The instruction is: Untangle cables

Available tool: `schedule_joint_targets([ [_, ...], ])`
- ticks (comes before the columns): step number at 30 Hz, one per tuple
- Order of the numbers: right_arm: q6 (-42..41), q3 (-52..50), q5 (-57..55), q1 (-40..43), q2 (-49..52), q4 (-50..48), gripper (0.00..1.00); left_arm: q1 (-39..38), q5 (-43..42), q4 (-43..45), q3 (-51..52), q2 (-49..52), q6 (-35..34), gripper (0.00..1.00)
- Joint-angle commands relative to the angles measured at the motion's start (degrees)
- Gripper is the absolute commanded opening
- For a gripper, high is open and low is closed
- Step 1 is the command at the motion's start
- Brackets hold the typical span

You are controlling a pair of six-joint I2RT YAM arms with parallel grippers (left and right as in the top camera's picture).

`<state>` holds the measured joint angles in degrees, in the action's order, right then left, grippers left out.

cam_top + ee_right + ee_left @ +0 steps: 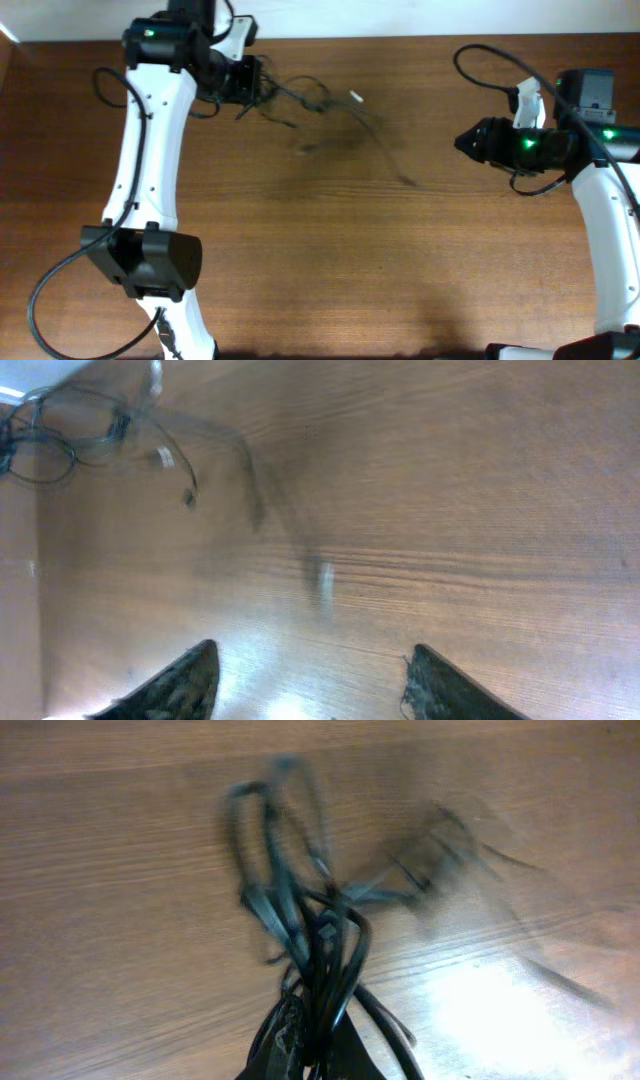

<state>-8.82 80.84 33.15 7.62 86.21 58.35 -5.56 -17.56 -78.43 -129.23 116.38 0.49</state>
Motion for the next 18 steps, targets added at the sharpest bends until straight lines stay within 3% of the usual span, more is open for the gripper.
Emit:
schedule_joint_targets([
  [1, 4.57, 0.52, 8.13, -0.15, -0.37, -0.55, 0.67, -1.99, -9.9, 0.22, -1.01, -1.22, 5.88, 0.0],
  [4, 1.79, 0.5, 9.94, -2.14, -0.35, -2.36, 0.67, -3.69, -18.05, 0.17, -1.01, -1.22, 6.95, 0.0],
  [8, -10.4, 0.5, 9.49, -8.13, -0.35, -12.52, 0.67, -3.82, -26.38, -0.46, -1.01, -1.22, 6.91, 0.0],
  [15, -30.8, 0.5, -8.61, -22.56, 2.6, -27.12, 0.6, -8.31, -29.18, -1.27, -1.01, -1.22, 6.91, 0.0],
  [18, -33.75, 0.5, -9.49, -24.2, 6.1, -30.4, 0.56, -9.35, -29.16, -1.09, -1.01, -1.22, 6.93, 0.0],
])
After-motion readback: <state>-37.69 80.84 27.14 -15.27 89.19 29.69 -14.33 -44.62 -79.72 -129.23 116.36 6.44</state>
